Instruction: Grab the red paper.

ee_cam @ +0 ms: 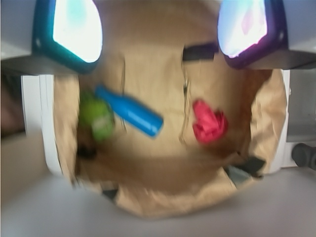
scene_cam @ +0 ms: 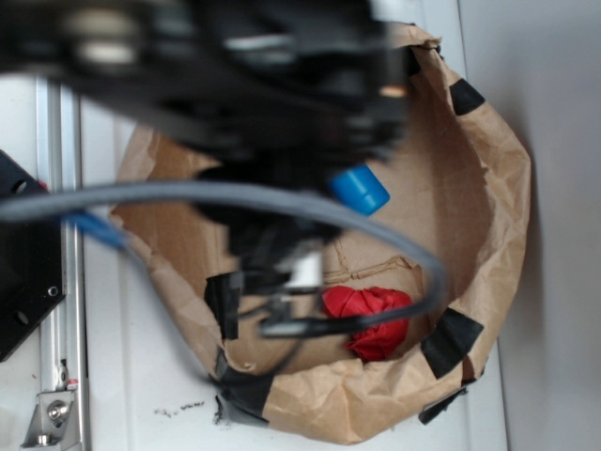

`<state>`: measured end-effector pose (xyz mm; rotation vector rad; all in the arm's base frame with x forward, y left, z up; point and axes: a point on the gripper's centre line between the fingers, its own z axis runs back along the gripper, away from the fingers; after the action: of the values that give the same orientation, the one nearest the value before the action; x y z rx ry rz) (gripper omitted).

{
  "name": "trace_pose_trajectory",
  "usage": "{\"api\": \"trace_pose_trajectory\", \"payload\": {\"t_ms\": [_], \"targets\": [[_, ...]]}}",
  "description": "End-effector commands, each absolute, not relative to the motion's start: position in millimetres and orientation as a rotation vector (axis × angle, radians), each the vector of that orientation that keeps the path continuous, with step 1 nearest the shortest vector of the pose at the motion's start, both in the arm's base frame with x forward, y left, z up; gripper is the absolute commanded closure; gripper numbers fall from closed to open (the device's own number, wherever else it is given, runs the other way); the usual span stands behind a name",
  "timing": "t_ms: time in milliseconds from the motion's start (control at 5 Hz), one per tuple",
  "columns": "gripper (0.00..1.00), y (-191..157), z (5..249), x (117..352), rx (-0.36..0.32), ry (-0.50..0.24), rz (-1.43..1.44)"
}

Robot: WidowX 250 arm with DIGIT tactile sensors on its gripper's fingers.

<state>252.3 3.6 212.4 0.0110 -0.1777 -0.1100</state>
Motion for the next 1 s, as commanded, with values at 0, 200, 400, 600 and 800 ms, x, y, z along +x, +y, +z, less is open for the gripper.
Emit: {"api": "trace_pose_trajectory", "payload": {"t_ms": [0,200,400,600,800], "targets": [[0.0,-22.2,202.0,249.1,0.055,-0.344,-0.595],[0.0,-10.9,182.3,241.9,-0.025,-0.319,-0.761],[0.0,-7.3,160.5,243.5,-0.083,-0.289,-0.776],[0.0,-4.2,141.6,243.4,-0.141,-0.279,-0.788],[0.0,-17.4,120.4,251.8,-0.143,-0.28,-0.819]]}}
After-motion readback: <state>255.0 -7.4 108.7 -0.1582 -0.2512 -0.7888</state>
